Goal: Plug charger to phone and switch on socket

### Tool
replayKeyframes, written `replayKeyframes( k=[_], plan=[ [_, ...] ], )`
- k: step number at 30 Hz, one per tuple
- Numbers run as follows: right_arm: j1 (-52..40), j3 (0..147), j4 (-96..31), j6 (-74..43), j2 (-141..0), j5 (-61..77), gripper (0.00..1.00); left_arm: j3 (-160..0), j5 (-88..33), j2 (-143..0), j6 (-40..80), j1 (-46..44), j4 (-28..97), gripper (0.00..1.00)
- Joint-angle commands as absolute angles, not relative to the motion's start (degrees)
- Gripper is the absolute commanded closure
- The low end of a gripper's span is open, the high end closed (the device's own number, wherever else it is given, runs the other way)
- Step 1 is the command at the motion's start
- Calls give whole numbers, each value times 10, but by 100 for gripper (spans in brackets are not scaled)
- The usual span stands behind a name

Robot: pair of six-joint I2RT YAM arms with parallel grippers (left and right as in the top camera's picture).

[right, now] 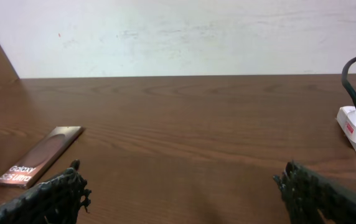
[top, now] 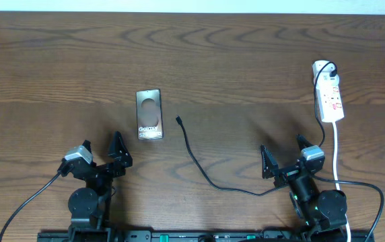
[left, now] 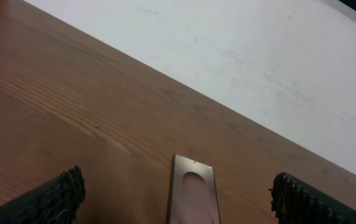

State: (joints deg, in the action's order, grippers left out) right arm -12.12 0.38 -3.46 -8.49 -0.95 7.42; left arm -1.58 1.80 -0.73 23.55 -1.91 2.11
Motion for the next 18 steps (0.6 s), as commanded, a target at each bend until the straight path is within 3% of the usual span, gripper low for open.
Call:
replayKeyframes(
  k=[1, 18],
  plan=[
    [-119, 3, -37, -81, -3, 70, 1, -2, 19, -2, 230, -17, 38, 4],
    [-119, 3, -37, -81, -3, 70, 1, -2, 56, -2, 224, -17, 36, 4]
  ],
)
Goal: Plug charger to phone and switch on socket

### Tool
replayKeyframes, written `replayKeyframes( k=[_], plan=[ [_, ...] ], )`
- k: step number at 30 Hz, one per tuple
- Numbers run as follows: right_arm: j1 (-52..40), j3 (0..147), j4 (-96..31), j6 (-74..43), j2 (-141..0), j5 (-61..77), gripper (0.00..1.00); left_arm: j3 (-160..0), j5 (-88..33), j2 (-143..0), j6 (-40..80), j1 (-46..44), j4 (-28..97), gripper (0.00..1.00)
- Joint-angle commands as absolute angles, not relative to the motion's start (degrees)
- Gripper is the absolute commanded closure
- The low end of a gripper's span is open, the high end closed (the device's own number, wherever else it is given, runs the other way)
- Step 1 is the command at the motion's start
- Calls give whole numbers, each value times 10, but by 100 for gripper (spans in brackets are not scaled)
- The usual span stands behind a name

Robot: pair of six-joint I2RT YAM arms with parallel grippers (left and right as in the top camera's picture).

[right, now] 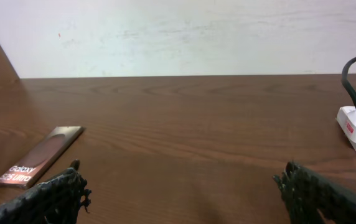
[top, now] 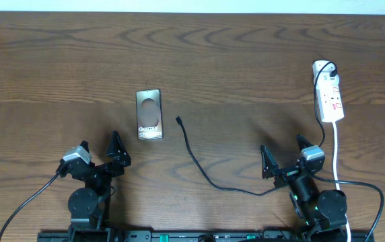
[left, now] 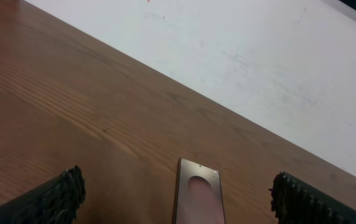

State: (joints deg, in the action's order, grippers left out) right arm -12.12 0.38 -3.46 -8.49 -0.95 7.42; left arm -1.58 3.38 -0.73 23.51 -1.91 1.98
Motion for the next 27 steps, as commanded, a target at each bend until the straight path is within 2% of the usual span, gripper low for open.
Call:
replayKeyframes(
  k=[1, 9, 14, 22, 27],
  plan=[
    [-119, 3, -37, -81, -3, 70, 1, -2, 56, -2, 224, -17, 35, 4],
    [-119, 3, -37, -81, -3, 70, 1, -10, 1, -2, 232, -17, 22, 3],
    [-119, 3, -37, -81, -3, 70, 1, -91, -26, -22, 230, -17, 91, 4],
    [-119, 3, -37, -81, -3, 70, 1, -368, -73, -217, 192, -17, 249, 4],
    [-119, 3, -37, -81, -3, 70, 1, -635, -110, -429, 175, -18, 437, 4]
  ],
)
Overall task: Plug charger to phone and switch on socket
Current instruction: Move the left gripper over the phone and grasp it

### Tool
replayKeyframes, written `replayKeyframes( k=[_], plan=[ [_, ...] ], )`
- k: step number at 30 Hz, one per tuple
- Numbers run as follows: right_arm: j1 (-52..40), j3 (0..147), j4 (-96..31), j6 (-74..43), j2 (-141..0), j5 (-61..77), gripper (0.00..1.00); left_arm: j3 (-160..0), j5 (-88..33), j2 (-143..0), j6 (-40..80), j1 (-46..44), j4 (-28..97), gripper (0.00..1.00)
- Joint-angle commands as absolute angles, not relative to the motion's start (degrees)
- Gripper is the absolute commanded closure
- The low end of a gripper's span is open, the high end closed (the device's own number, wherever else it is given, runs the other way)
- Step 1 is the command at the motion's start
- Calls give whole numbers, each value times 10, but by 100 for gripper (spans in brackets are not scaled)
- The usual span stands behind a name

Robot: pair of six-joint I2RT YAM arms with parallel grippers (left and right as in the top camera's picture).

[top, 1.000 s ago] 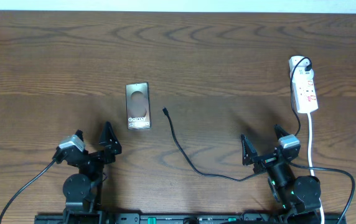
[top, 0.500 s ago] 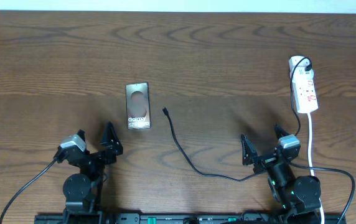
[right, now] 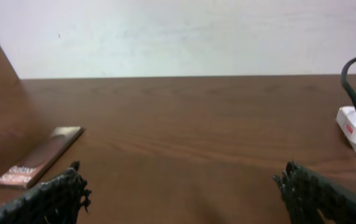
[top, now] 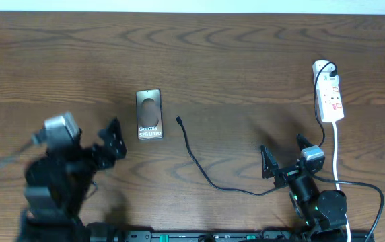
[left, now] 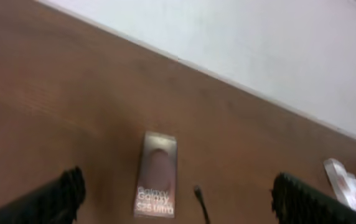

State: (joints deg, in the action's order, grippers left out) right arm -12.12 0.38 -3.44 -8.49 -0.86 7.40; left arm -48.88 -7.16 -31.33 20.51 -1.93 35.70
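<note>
The phone (top: pixel 149 114) lies flat left of the table's centre, reading "Galaxy S25 Ultra". It also shows in the left wrist view (left: pixel 156 175) and the right wrist view (right: pixel 40 157). The black charger cable's plug tip (top: pixel 178 119) lies just right of the phone, also visible as a plug tip (left: pixel 198 191). The cable (top: pixel 206 176) trails toward the right arm. The white socket strip (top: pixel 328 94) sits far right. My left gripper (top: pixel 103 142) is open, blurred, and near the phone's lower left. My right gripper (top: pixel 284 154) is open over bare wood.
A white cord (top: pixel 336 151) runs from the socket strip toward the front edge beside the right arm. A black cable (right: pixel 354 87) loops above the strip. The white wall stands beyond the table's far edge (right: pixel 184 76).
The left arm has risen and shifted left, blurred in the overhead view. Its camera now shows the whole phone, the plug tip and the socket strip. The right arm has not moved.
Both grippers stood open near the front edge, with phone, cable and strip lying apart. Then the left gripper had nudged slightly toward the phone. Now the left arm is raised and looks down on the phone; nothing on the table has moved.
</note>
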Motion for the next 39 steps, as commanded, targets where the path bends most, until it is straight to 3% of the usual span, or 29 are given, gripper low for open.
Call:
replayKeyframes(
  k=[1, 7, 12, 21, 23, 39],
  plan=[
    [-119, 3, -37, -81, -3, 70, 1, -694, -110, -476, 164, -19, 485, 4],
    [-119, 3, -37, -81, -3, 70, 1, -970, -93, -721, 113, -31, 718, 4],
    [-119, 3, -37, -81, -3, 70, 1, -1015, -98, -854, 114, -47, 794, 3],
    [-119, 3, -37, -81, -3, 70, 1, -1015, -114, -1044, 114, -52, 755, 4],
    [-119, 3, -37, -81, -3, 70, 1, -1014, -115, -1081, 114, -54, 761, 15],
    [-119, 3, -37, -81, -3, 70, 1, -935, -94, -1202, 109, -94, 647, 12]
  ],
)
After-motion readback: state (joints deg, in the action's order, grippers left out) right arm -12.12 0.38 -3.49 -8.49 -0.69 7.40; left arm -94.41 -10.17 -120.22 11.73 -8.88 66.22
